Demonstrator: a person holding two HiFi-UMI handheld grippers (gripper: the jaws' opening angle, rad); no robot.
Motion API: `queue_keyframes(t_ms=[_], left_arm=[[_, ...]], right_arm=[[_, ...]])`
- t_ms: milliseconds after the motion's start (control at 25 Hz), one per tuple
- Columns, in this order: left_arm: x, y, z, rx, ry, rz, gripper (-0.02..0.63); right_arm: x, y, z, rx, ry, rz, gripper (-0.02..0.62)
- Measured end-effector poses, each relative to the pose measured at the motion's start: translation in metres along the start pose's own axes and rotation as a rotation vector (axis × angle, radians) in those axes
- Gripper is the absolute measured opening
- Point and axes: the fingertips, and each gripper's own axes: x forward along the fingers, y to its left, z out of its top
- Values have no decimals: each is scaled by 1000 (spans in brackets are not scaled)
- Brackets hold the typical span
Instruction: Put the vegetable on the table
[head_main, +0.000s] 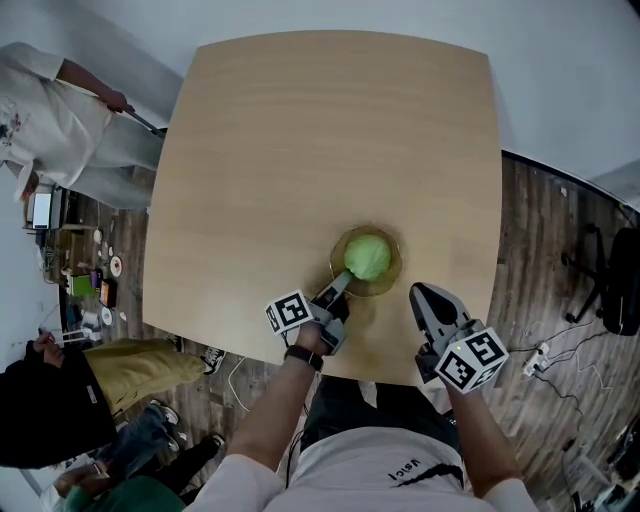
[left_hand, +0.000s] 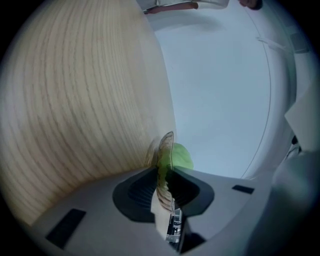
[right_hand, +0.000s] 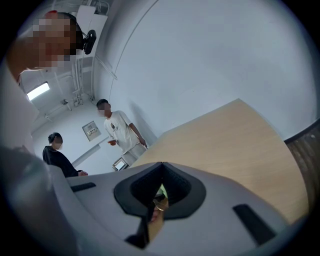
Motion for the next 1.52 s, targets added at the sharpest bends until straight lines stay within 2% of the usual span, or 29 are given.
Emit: queue_keyframes(t_ms=[120, 280, 360, 680, 880, 1120, 1200, 1320, 1520], left_arm=[[12, 2, 4, -10, 21, 26, 75], [19, 13, 11, -87, 29, 79, 81], [22, 16, 15, -99, 31, 102, 81], [10, 27, 18, -64, 75, 222, 91], [0, 28, 25, -8, 106, 292, 144], [-19, 28, 37, 51, 38, 381, 152], [-26, 20, 40, 80, 19, 381, 147], [-33, -4, 42, 130, -4, 357, 108], [-40, -70, 46, 260, -28, 275, 39]], right_arm=[[9, -9, 4, 16, 11, 3, 14], [20, -9, 7, 28, 19, 19, 14], [26, -9, 10, 33, 20, 28, 14], [32, -5, 11, 38, 38, 52, 14], [31, 5, 7, 31, 48, 76, 14], [30, 14, 4, 20, 56, 89, 14], [29, 17, 3, 16, 54, 95, 14], [27, 24, 8, 11, 61, 85, 14], [28, 33, 19, 8, 44, 83, 14]])
